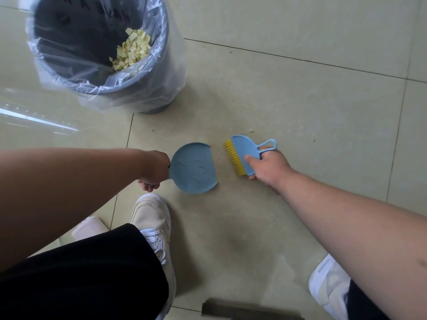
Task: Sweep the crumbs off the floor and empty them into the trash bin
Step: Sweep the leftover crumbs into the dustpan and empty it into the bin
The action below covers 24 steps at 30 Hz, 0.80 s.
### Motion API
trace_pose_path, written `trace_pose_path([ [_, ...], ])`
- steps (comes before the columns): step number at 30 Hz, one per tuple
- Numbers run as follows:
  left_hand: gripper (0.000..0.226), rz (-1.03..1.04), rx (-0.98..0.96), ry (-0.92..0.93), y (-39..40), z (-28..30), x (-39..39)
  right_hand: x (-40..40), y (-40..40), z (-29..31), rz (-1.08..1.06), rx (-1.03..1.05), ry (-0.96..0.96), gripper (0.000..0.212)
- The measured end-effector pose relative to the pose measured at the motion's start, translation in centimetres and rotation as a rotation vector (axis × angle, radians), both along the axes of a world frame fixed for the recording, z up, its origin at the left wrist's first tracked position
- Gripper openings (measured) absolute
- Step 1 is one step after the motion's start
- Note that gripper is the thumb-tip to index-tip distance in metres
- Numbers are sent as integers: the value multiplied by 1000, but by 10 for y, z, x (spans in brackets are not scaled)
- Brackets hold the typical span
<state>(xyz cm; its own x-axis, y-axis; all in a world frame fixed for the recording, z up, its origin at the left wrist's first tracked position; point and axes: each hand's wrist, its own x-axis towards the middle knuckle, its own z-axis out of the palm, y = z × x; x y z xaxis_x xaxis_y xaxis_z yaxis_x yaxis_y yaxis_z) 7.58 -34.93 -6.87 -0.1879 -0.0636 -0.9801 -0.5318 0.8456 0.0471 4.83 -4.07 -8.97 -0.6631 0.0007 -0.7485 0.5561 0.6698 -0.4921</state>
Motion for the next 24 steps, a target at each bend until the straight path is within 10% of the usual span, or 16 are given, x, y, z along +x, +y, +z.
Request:
trace_pose_path([
  [12, 34, 48, -24, -18, 7, -4, 0, 11, -55, -6, 142, 17, 70, 20],
  [24, 32, -16, 33, 60, 19, 0, -23, -9, 1, -17, -469, 65, 57, 24],
])
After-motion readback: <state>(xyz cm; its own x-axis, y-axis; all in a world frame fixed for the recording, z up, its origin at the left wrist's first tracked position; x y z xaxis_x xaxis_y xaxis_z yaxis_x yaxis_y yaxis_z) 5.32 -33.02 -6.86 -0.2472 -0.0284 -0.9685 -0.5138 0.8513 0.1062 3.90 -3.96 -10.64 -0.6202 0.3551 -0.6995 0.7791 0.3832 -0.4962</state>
